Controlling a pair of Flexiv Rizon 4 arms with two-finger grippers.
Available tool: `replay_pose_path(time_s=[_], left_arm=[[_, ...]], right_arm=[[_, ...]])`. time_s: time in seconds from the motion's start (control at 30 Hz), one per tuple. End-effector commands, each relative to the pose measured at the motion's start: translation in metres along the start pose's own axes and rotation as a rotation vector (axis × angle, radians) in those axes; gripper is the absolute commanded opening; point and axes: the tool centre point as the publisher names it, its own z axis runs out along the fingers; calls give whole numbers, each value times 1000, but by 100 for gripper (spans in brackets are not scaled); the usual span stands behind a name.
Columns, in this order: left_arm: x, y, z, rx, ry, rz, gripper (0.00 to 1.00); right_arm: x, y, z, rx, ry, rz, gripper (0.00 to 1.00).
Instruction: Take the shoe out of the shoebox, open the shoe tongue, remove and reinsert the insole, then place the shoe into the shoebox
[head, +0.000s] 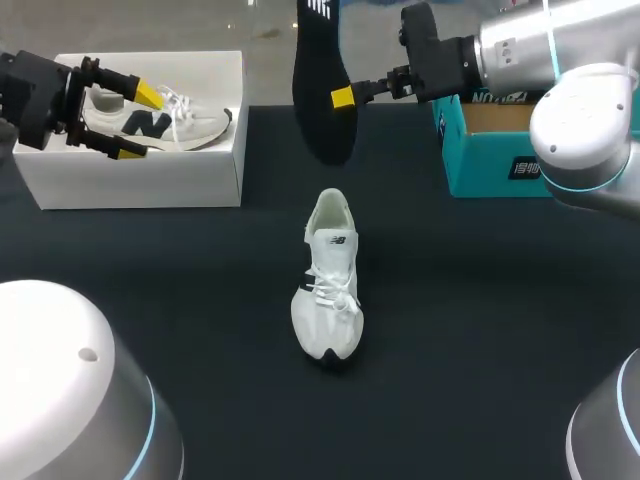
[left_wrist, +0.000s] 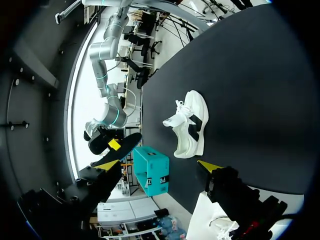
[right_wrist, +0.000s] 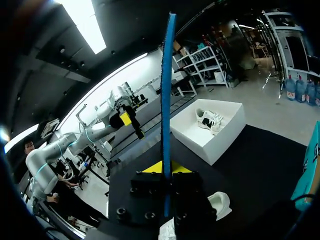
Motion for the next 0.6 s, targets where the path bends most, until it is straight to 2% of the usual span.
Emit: replay_pose_path(time_s=[0.03,0.47,0.53,0.6], left_arm=[[-1,0,0,0,4,0,100],[-1,0,0,0,4,0,100],[-1,0,0,0,4,0,100],[-1,0,0,0,4,0,100]], right_arm=[[0,2,8,-1,-3,1,0],[0,2,8,-1,-3,1,0],[-5,-10,24,8,-8,-41,0],[-13,-20,36,-24,6,-24,0]])
